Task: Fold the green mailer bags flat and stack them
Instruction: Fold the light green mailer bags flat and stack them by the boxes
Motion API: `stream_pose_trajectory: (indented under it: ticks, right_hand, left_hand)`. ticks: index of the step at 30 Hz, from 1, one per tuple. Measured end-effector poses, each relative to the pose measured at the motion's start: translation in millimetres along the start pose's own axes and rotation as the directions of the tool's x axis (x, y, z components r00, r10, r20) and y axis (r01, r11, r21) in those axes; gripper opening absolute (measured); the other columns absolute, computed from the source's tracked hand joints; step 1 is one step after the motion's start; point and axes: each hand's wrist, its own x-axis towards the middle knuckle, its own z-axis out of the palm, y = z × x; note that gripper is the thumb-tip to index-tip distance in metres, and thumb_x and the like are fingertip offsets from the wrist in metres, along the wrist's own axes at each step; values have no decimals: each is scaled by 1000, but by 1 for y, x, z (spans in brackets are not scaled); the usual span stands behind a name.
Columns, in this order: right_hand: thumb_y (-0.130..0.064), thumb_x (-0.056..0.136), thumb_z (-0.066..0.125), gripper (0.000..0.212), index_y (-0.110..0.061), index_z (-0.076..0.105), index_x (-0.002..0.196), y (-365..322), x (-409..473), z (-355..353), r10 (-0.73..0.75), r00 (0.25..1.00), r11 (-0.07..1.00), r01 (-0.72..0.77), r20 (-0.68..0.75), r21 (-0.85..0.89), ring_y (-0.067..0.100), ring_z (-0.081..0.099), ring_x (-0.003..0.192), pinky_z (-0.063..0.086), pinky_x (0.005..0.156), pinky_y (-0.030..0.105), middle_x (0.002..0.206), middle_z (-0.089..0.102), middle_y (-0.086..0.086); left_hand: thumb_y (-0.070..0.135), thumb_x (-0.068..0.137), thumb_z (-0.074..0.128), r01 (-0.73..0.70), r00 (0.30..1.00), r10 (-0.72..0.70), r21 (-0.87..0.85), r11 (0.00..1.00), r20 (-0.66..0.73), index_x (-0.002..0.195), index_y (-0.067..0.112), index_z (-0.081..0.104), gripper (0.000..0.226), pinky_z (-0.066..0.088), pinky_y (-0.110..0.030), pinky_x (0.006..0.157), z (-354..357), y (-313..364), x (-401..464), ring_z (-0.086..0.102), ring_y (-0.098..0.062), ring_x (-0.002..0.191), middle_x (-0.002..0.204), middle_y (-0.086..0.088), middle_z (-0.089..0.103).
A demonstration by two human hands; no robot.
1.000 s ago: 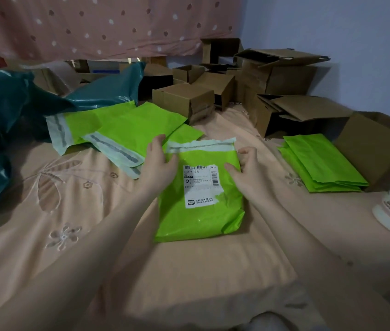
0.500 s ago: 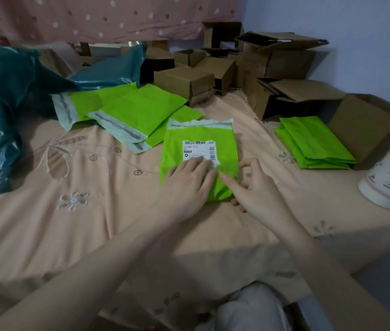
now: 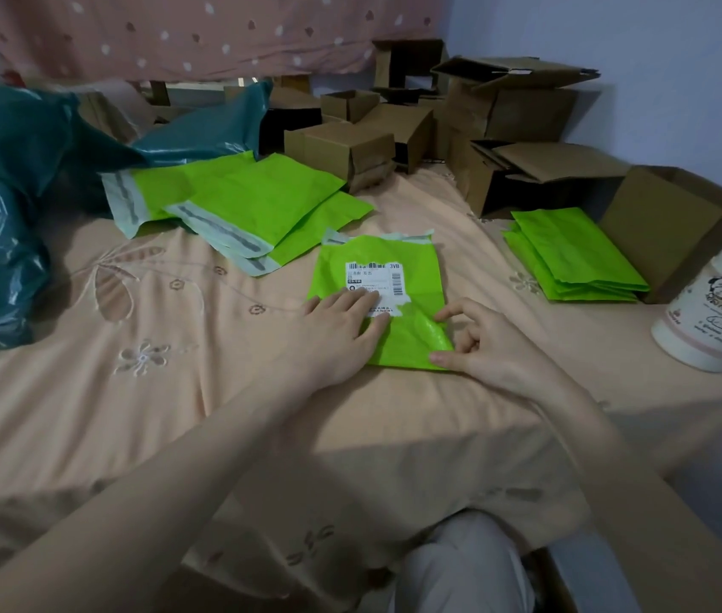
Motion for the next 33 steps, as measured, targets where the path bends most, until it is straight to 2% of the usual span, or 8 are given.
stream_pose_trajectory:
  ticks: [4, 7, 11, 14, 20, 24, 28, 33]
  right_hand:
    - [-42, 78, 70, 38, -24, 56, 108, -2, 6, 3, 31, 984, 999, -32, -175, -1, 13, 56, 77, 47, 80, 36, 84, 56, 0]
    - [-41, 93, 47, 42, -13, 54, 123, -20, 11, 14, -124, 924, 980, 57, -361, -190, 26, 51, 116, 40, 101, 46, 121, 53, 8]
    - [-42, 99, 28, 55, -11, 31, 144, -34, 18, 49, -207, 974, 907, 156, -90, -392, 19, 26, 141, 25, 115, 40, 153, 29, 7]
    - [-43, 100, 26, 59, -11, 19, 149, -24, 21, 62, -125, 992, 885, 117, 12, -450, 15, 13, 146, 15, 118, 34, 158, 17, 6]
    - [-50, 97, 32, 65, -13, 18, 149, -25, 20, 54, -66, 998, 920, 69, 19, -386, 10, 10, 146, 14, 119, 30, 159, 15, 2]
    - [-51, 96, 32, 61, -19, 24, 148, -30, 30, 45, -27, 999, 944, 15, -34, -328, 12, 17, 145, 16, 118, 32, 157, 20, -1]
    - [-33, 101, 32, 48, -14, 33, 145, -35, 58, 37, -166, 981, 939, 126, -99, -319, 13, 24, 142, 18, 117, 29, 153, 31, 1]
    - [-32, 103, 26, 48, -16, 25, 148, -27, 102, 39, -85, 985, 909, 139, 151, -393, 12, 15, 145, 11, 119, 39, 157, 23, -1]
  left_hand:
    - [48, 99, 24, 5, 999, -1, -70, 998, 53, 147, 29, 22, 52, 8, -34, 116, -4, -3, 2, 11, -10, 145, 156, 9, 19]
    - [44, 100, 21, -11, 999, 9, -55, 998, -34, 147, 29, 24, 49, 8, -36, 117, -7, -7, -2, 12, -9, 145, 155, 10, 21]
    - [49, 94, 9, -51, 998, 51, 15, 999, -24, 146, 26, 27, 60, 15, -34, 116, -3, -16, -7, 18, -12, 144, 154, 8, 25]
    - [51, 84, 6, -51, 999, 51, -20, 999, -5, 146, 23, 28, 72, 16, -30, 116, -1, -19, -5, 19, -13, 143, 154, 5, 27]
    - [44, 98, 33, 41, 996, -25, -178, 983, 90, 147, 23, 26, 53, 9, -26, 116, -9, -22, -1, 14, -12, 144, 156, 5, 20]
    - [43, 98, 33, 121, 991, -98, -283, 951, 97, 148, 23, 23, 55, 10, -36, 117, -19, -25, 7, 16, -15, 144, 157, 1, 17]
    - [27, 102, 30, -55, 998, 59, -270, 961, 8, 148, 17, 26, 47, 6, -28, 116, -21, -27, 31, 10, -12, 145, 157, 1, 17]
    - [28, 103, 23, -80, 942, 141, -205, 976, 306, 150, 16, 10, 50, 3, -25, 115, -12, -28, 72, 3, -15, 146, 159, -2, 6]
